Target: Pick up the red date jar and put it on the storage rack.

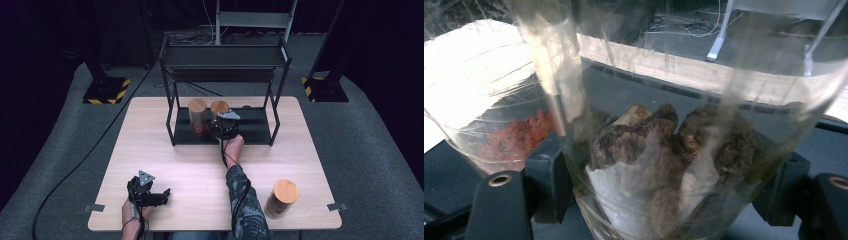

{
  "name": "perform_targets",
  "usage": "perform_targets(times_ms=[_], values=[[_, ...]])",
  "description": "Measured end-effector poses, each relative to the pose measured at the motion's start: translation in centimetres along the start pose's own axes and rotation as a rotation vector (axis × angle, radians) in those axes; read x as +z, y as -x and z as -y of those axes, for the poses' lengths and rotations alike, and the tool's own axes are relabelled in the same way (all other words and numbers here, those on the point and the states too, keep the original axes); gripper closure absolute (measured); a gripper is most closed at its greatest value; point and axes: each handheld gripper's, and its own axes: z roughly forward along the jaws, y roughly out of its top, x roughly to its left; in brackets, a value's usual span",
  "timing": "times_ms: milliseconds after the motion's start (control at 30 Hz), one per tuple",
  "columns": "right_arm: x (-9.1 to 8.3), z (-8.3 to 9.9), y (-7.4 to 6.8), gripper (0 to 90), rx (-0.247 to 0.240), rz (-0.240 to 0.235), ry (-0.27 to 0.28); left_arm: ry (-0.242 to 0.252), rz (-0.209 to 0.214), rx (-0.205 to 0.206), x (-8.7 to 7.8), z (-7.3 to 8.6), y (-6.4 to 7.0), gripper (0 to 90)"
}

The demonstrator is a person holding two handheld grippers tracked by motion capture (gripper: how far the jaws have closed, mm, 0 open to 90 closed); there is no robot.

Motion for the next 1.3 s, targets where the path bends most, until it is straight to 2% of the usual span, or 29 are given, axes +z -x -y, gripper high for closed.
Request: perform_targets(times_ms=[1100,1167,1300], values=[[0.11,-0.33,0.03,24.5,0.006,0.003,-0.022,0.002,0.001,0.003,0.00,0.01,0.03,0.2],[0.09,-0.34,-0.01,20.4,0.018,0.013,-0.038,0.001,0.001,0.003,0.00,0.00,0.03,0.2],[0.08,-0.07,-0.12,4.7,0.036,0.018,-0.095,0.001,0.001,0.004,0.00,0.00,0.03,0.2]])
